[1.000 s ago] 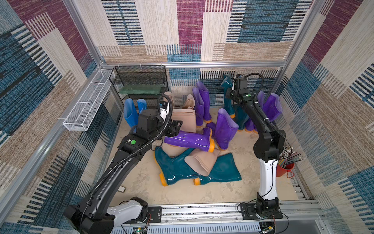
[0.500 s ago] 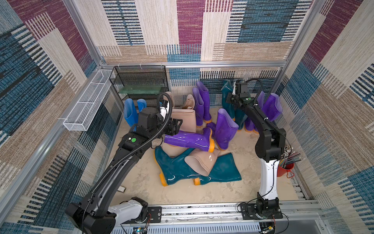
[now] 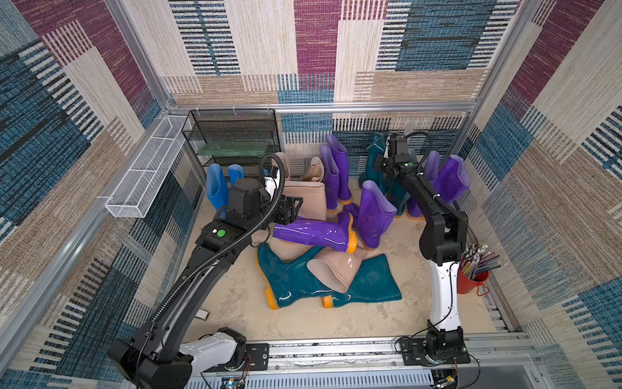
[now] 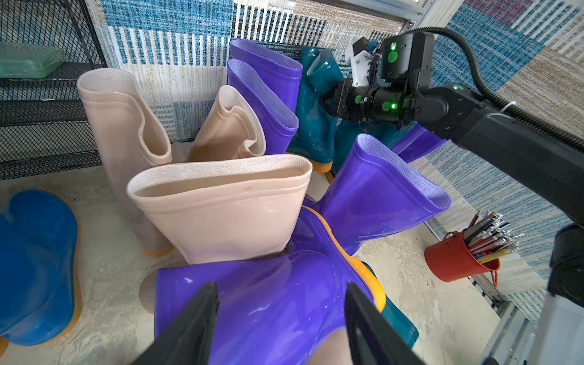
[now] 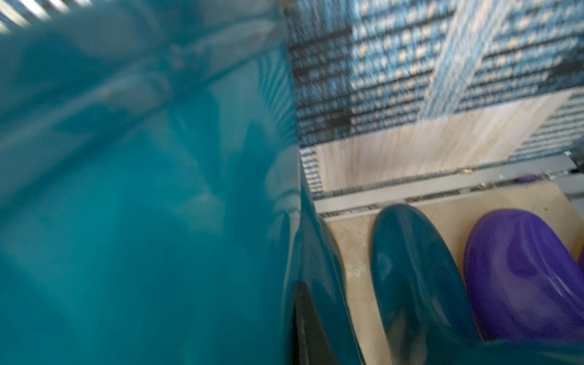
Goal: Match and arrange rain boots in pairs
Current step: Pair a pair of rain boots at the corner of the board.
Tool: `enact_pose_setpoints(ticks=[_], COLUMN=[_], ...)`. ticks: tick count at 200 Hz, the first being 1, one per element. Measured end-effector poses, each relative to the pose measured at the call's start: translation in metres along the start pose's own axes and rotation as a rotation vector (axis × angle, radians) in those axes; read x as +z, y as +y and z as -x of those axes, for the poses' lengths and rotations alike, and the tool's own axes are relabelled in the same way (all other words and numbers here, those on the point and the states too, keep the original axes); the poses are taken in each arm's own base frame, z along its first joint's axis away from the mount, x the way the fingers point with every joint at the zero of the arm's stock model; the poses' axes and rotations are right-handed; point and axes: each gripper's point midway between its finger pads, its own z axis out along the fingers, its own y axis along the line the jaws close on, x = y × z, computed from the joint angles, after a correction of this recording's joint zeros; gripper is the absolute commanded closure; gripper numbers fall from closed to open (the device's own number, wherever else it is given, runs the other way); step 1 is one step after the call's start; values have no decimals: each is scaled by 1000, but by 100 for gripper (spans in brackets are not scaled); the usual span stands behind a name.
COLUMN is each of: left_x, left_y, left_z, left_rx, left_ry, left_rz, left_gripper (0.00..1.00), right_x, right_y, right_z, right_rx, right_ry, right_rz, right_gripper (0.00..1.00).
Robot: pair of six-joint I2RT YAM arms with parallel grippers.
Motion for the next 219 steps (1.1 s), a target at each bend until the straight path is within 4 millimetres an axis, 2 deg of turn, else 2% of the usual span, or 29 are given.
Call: enact_pose_setpoints(ticks=[22,61,93,136,191,219], left_x=[1,1,0,0,-3,-7], left_y=[0,-2,-2,-5,-7,-10], left_z=[-1,-5,-9,-13,-16,-16], left_rx=[-1,-6,-22,-33,-50,-45], left_ry=[2,9,12,19,2,-17], left_rz=[-2,-21,-24,-46,-61,-81], left_gripper=[35,35,35,35,35,35], right_x=[-8,-32,-42,-57,-74,-75], right_y=[-16,-26,-44,-59,-62,-60], right_z=[-22,-20,-40,-53,-36,-33], right_rx=[16,18,17,15,-29,-64], right_ry=[28,-25,-12,-43,-113,-124], right_rz=[-44,-72,-120,-180,-242,-249], right_gripper=[100,100,100,100,100,100])
